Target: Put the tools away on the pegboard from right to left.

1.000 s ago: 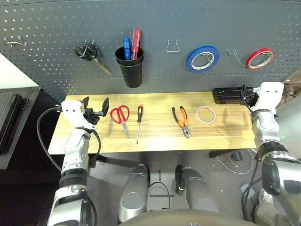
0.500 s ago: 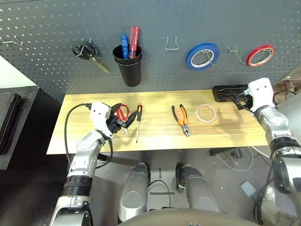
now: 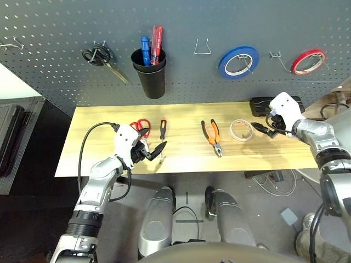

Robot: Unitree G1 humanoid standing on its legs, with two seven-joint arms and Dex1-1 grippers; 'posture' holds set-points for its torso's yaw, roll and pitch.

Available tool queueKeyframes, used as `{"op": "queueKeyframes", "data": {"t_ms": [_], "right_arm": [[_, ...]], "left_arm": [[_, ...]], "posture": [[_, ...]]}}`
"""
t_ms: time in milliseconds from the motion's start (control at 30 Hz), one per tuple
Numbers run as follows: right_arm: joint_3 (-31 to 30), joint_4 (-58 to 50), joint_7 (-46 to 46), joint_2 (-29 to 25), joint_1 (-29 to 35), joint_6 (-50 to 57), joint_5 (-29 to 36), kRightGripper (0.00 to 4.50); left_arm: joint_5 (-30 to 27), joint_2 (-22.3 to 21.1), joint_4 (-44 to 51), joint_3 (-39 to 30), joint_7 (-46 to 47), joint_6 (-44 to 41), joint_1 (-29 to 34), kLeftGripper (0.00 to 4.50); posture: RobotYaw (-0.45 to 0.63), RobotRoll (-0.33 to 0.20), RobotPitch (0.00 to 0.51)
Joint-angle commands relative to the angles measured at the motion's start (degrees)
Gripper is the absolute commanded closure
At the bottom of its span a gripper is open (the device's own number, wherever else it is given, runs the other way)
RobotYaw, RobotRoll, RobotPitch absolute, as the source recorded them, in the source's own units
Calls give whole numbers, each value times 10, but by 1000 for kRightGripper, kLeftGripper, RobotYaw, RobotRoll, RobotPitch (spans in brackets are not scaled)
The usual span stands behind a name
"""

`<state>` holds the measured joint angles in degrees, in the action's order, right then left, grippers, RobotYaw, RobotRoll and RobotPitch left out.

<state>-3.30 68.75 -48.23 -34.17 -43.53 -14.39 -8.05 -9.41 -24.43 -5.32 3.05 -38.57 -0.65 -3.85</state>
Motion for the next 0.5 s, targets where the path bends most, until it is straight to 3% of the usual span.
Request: {"op": "queueKeyframes", "data": {"t_ms": [33, 233, 500], "right_arm": [[-20, 20, -38, -12, -6, 17, -18, 0], [-52, 37, -73, 0, -27, 34, -50, 0], [-96, 61, -52, 36, -50, 59, -97, 0]], "left_arm": [[16, -7, 6, 16, -11, 10, 12, 40], [22, -9, 20, 29, -18, 13, 23, 40], [29, -13, 46, 39, -16, 7, 42, 40]], "posture": [[293, 0, 248], [307, 0, 263], [349, 0, 292]]}}
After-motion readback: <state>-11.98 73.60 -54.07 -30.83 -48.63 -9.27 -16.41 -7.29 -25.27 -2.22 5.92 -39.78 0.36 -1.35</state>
